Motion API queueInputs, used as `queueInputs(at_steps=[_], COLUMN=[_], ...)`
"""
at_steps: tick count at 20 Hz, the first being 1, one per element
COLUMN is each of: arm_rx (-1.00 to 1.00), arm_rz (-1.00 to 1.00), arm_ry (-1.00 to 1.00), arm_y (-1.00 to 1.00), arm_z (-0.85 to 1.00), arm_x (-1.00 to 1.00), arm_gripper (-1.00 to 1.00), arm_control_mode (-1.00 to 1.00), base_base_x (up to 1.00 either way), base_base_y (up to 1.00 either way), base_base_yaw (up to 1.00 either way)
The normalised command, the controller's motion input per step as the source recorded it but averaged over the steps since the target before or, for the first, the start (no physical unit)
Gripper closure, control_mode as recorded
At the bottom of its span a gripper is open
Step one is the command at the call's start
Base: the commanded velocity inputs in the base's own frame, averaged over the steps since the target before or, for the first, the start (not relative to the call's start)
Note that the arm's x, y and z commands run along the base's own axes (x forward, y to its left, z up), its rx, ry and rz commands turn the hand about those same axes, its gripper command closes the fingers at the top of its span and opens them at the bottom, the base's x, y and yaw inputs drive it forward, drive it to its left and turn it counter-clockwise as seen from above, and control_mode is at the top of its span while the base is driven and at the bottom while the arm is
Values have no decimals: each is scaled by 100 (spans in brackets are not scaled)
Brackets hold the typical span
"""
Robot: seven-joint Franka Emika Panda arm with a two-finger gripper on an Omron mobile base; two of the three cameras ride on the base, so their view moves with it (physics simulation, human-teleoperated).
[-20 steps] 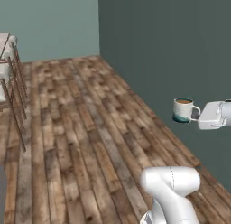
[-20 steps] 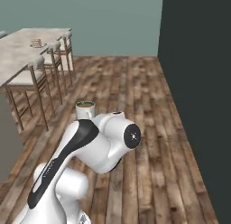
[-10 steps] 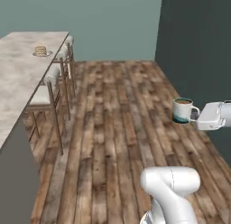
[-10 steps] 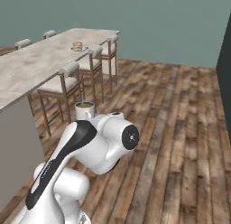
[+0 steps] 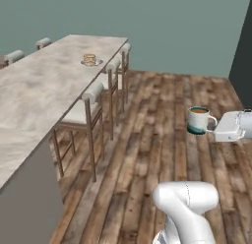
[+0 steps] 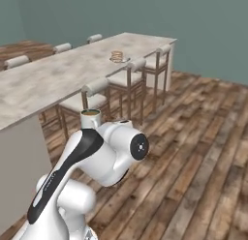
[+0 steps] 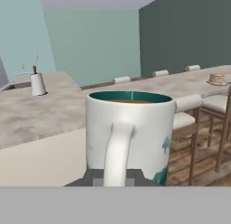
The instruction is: Pick up the brewed coffee from the coffee machine and place it next to the breakfast plate on the dining counter.
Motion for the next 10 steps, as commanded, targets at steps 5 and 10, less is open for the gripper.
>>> queueInputs(at_steps=[5, 10], arm_rx=[0, 0], arm_rz=[0, 0], arm_ry=[0, 0], arm_y=[0, 0], arm_z=[0, 0], arm_x=[0, 0], arm_gripper=[100, 100], arm_control_mode=[100, 100], base_base_x=[100, 100], base_base_y=[-68, -72], base_base_yaw=[35, 34])
